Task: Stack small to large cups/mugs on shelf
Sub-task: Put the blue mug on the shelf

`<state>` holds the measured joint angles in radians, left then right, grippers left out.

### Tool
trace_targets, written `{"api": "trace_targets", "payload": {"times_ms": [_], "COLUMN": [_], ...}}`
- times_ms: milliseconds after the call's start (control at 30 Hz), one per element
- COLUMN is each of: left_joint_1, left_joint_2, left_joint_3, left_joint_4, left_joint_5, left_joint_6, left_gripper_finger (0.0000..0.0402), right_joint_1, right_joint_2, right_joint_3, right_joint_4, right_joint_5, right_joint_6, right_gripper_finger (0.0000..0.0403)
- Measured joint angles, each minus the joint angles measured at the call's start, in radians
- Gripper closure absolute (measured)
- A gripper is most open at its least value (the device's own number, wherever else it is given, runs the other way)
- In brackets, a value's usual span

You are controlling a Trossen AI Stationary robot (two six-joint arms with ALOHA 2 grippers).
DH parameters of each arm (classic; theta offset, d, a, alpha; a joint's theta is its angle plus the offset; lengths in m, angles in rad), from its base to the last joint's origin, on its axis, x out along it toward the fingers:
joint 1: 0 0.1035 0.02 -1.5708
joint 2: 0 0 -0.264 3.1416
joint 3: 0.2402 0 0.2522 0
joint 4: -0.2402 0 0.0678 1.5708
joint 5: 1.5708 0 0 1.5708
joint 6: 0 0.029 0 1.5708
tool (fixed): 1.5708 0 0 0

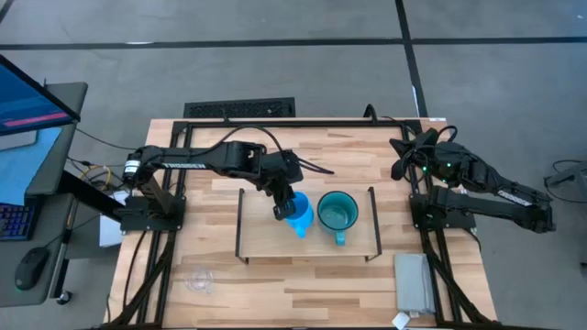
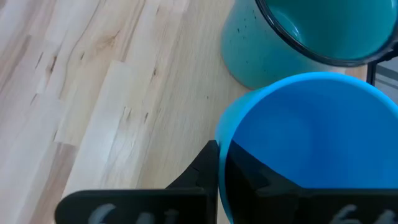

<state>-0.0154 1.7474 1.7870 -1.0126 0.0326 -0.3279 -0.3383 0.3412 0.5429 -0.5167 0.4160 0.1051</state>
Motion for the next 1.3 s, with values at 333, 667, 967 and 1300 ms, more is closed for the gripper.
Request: {"api": "trace_targets", "payload": {"times_ms": [333,667,967,1300], "left_joint_1": [-0.002,-0.002,0.016,0.016], "left_joint_2": [0.046,0.047,0.049,0.049], "left_joint_3": [0.001,0.001,-0.001,-0.001], "left_joint_4": [-0.009,-0.008,0.013,0.014], "left_joint_5": [0.034,0.056,0.095,0.092], "left_joint_6": [0.000,-0.001,-0.023,-0.013], "left_gripper_finger": [0.0401,0.0401,0.0393,0.0390], "right_joint_1": [0.000,0.000,0.000,0.000], "right_joint_2": [0.000,0.000,0.000,0.000], "right_joint_3": [0.000,0.000,0.000,0.000], "right_joint_4": [-0.006,-0.025,-0.026,-0.029], "right_joint_5": [0.000,0.000,0.000,0.000], "right_joint_6": [0.000,0.000,0.000,-0.008], "right_gripper_finger": [0.0386,0.0386,0.0384,0.0383]}}
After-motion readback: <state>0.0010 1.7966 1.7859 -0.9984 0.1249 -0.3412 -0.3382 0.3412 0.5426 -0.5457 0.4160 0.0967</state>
